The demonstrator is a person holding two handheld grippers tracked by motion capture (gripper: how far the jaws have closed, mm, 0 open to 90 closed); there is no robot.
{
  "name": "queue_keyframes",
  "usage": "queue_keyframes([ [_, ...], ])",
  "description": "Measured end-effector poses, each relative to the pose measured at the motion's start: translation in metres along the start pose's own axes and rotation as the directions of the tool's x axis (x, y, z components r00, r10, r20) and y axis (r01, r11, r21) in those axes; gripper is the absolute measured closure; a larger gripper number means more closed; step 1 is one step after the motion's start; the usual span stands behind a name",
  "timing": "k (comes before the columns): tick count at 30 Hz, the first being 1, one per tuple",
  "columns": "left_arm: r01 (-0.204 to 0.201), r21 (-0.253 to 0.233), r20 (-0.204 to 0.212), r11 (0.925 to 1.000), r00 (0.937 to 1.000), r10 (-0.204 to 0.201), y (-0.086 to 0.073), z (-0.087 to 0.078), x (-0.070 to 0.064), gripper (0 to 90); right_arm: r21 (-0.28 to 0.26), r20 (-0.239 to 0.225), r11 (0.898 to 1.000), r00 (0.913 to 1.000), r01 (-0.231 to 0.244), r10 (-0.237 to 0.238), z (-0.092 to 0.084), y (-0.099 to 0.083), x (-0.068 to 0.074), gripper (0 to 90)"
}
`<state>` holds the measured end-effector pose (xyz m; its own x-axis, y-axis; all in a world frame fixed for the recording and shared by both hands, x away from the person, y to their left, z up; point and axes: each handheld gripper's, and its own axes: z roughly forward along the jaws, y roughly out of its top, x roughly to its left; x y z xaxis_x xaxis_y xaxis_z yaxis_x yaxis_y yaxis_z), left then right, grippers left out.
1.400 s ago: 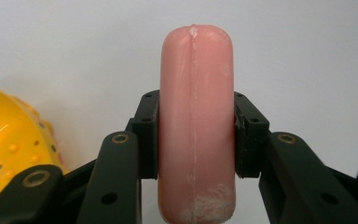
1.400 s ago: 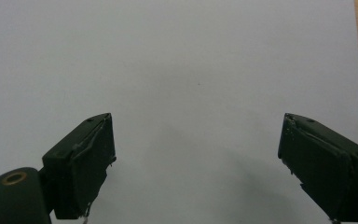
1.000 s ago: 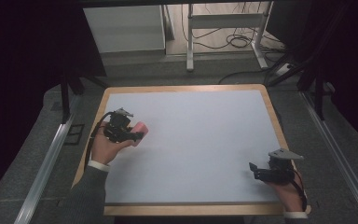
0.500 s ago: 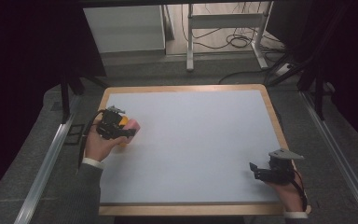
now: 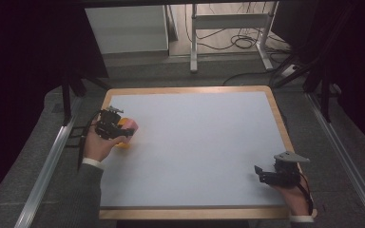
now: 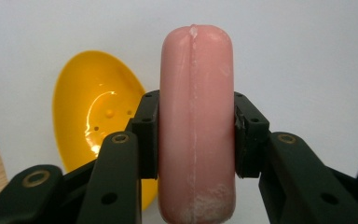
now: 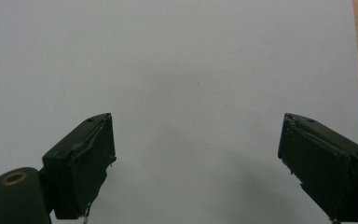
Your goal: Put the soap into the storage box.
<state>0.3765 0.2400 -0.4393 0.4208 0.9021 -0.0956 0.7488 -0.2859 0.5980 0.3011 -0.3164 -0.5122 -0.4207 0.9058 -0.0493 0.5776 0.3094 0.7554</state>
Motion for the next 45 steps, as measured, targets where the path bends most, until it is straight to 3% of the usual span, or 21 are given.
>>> queue_keyframes([
  [24, 0.09, 0.019, -0.061, 0.9958, 0.9942, -0.088, -0.003, 0.012, 0.037, 60.5, -0.005, 0.005, 1.0, 1.0, -0.001, 0.001, -0.002, 0.0, -0.001, 10.5],
  [45, 0.123, 0.058, -0.082, 0.9907, 0.9896, -0.118, -0.012, 0.036, 0.043, 60.3, -0.003, 0.011, 1.0, 0.9999, 0.01, -0.009, -0.001, -0.001, 0.0, 10.5],
])
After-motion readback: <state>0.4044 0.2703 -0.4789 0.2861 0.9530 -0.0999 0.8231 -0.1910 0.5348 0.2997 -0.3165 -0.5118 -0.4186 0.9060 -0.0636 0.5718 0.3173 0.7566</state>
